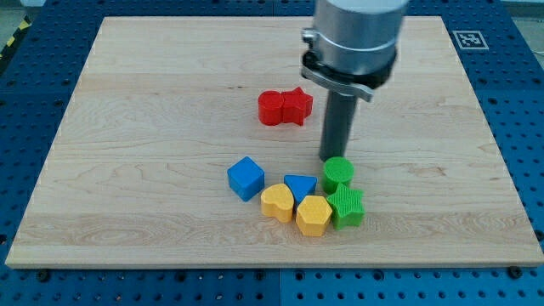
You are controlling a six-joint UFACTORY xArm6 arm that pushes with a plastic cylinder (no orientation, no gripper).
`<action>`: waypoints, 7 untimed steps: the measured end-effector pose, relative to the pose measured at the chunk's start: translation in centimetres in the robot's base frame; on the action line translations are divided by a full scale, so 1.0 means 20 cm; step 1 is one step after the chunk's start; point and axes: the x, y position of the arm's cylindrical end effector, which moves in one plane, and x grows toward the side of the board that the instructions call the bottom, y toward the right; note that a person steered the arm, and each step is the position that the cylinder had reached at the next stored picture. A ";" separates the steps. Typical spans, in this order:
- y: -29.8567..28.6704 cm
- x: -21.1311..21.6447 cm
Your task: Separate the yellow hexagon and blue cube from the yellow heart and blue triangle
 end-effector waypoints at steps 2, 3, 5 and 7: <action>0.11 0.02; 0.41 0.01; 0.53 0.24; 0.50 0.60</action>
